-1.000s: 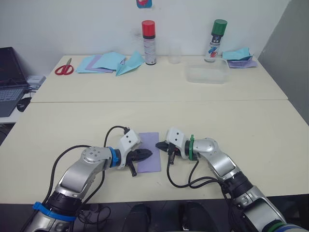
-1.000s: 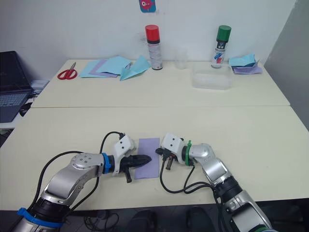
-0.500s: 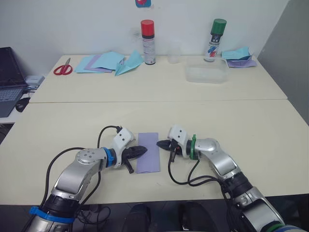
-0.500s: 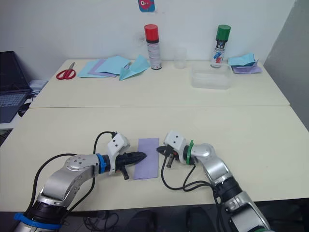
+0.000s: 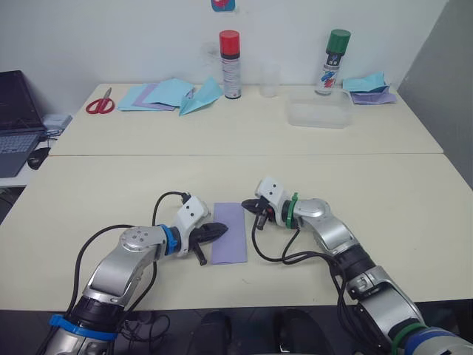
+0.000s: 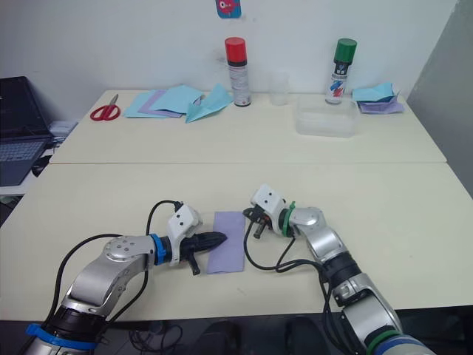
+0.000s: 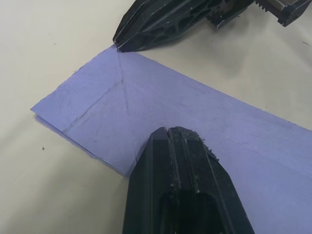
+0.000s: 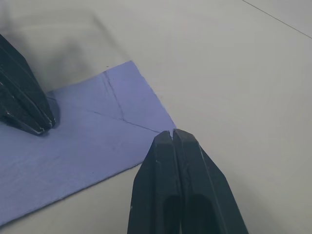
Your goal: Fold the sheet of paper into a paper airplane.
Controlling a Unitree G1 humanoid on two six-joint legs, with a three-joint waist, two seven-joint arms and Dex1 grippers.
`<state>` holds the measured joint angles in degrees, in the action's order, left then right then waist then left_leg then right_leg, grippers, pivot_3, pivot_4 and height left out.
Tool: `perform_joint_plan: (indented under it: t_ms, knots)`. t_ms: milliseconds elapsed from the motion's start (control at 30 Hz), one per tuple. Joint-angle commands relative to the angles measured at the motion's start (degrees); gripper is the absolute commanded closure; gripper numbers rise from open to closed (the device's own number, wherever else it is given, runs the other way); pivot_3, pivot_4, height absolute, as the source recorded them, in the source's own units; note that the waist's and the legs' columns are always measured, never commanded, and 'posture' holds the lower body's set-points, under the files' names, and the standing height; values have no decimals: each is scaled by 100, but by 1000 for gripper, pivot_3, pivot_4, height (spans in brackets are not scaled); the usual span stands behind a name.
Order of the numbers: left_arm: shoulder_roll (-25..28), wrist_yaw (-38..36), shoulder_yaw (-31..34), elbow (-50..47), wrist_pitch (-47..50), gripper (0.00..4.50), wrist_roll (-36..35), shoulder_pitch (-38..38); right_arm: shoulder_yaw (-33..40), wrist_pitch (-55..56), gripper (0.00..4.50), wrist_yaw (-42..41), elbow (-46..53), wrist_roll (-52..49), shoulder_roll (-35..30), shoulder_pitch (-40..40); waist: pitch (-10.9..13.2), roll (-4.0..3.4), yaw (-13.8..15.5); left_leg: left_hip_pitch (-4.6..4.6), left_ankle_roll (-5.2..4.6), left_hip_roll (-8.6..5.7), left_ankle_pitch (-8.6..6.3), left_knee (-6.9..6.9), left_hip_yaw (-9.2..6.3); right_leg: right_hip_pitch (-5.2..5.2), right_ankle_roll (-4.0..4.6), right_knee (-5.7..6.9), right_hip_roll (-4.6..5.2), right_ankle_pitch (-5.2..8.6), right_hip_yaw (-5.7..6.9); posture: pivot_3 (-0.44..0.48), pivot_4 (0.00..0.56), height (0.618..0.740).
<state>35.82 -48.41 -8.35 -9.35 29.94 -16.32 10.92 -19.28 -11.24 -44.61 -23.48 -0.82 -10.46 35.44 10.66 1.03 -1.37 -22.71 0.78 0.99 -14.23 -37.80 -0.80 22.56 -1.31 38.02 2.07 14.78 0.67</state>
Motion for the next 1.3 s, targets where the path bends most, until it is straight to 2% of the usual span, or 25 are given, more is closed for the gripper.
perform_joint_plan:
  t_ms: [33, 200, 367, 867, 1300]
  knots:
    - [23, -16, -250, 227, 80, 4500, 222, -74, -32, 107, 4468, -39, 121, 72, 16, 21, 0, 0, 1, 0, 0, 0, 0, 0, 0, 0, 0, 0, 0, 0, 0, 0, 150, 740]
    - [9, -41, -300, 297, 28, 4500, 298, -15, -356, 338, 4468, -82, 152, 499, -98, 64, -2, -3, 1, 5, 0, -8, 0, 0, 0, -6, -1, 0, 0, 0, -1, 0, 150, 740]
    - [2, -59, -320, 360, -8, 4500, 353, 25, -549, 120, 4468, -329, 328, 636, -195, -5, -4, -5, 1, 21, 0, -10, 0, 0, -1, -23, -1, -3, 7, 1, -1, 0, 150, 740]
    - [-28, -64, -389, 737, -230, 4500, 454, 166, -888, -1073, 4468, -1137, 2025, 372, -653, -949, -28, -23, 43, 25, 0, -11, 0, 0, -11, -25, -1, -6, 18, 2, 6, 0, 150, 740]
    - [-112, -78, -526, 872, -340, 4500, 559, 197, -1087, -1825, 4468, -1393, 2842, 128, -990, -1509, -50, -35, 84, 54, 2, -11, -2, 3, -13, -30, 34, -20, 26, 24, 6, 0, 150, 740]
